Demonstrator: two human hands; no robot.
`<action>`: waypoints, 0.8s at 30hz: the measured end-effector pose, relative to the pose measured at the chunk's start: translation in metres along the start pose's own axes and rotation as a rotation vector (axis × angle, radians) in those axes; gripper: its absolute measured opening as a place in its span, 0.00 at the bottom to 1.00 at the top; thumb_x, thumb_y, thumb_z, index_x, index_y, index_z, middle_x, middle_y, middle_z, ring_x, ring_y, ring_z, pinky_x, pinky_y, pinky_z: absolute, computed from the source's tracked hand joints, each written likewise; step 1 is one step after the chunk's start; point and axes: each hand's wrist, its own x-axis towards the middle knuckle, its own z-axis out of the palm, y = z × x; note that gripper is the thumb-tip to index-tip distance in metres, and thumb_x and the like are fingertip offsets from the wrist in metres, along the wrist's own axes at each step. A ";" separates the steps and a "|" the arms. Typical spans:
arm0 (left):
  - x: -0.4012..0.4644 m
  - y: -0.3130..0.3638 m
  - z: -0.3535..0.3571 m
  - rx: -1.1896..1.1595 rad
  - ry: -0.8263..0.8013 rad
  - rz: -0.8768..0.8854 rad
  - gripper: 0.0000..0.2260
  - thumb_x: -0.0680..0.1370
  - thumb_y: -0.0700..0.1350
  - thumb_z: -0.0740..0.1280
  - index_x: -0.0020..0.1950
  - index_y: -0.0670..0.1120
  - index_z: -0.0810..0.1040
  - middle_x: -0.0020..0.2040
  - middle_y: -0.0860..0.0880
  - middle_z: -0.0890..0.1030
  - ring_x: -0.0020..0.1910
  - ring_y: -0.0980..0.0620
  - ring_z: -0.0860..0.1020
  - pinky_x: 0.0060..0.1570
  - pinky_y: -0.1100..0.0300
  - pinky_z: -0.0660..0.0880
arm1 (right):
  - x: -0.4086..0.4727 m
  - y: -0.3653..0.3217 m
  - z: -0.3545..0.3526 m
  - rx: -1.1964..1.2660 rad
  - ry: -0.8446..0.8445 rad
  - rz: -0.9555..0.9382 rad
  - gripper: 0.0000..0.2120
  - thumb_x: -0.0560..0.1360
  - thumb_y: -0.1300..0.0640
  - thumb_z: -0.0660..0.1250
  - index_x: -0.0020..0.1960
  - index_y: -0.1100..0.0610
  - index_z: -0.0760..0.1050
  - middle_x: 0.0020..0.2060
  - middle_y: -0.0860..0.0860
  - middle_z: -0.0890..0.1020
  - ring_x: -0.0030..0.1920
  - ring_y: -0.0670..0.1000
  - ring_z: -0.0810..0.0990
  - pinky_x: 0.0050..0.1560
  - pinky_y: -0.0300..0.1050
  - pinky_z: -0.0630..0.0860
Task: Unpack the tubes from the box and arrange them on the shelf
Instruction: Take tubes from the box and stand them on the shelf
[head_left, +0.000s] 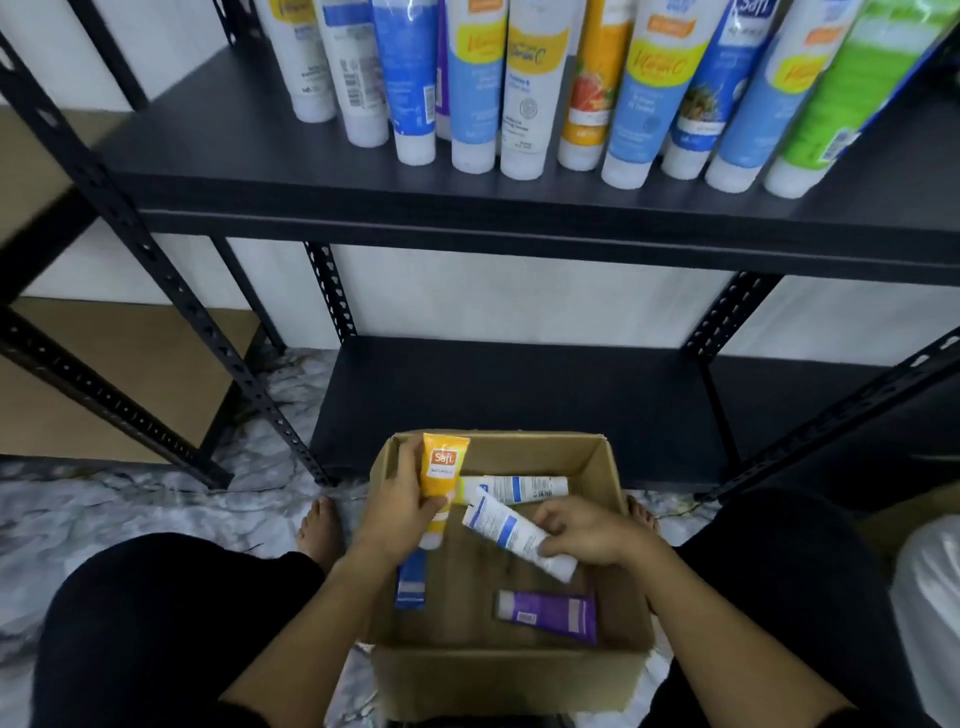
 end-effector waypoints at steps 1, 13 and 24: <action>0.000 0.008 -0.008 -0.060 0.032 0.010 0.39 0.74 0.43 0.74 0.74 0.62 0.53 0.63 0.52 0.76 0.59 0.51 0.78 0.56 0.47 0.78 | -0.007 -0.003 -0.004 0.052 0.033 -0.022 0.12 0.74 0.60 0.72 0.57 0.53 0.77 0.53 0.51 0.84 0.52 0.49 0.82 0.49 0.38 0.77; -0.012 0.120 -0.113 -0.336 0.288 0.257 0.39 0.76 0.41 0.73 0.75 0.63 0.53 0.49 0.52 0.82 0.47 0.58 0.82 0.48 0.60 0.80 | -0.103 -0.108 -0.058 0.362 0.328 -0.477 0.12 0.77 0.64 0.70 0.59 0.55 0.77 0.53 0.49 0.86 0.55 0.49 0.84 0.60 0.52 0.79; -0.028 0.206 -0.246 -0.316 0.587 0.480 0.40 0.76 0.42 0.72 0.76 0.65 0.51 0.49 0.52 0.82 0.48 0.60 0.81 0.43 0.68 0.76 | -0.144 -0.264 -0.078 0.490 0.715 -0.859 0.16 0.74 0.62 0.74 0.56 0.49 0.74 0.49 0.46 0.86 0.51 0.44 0.84 0.52 0.44 0.81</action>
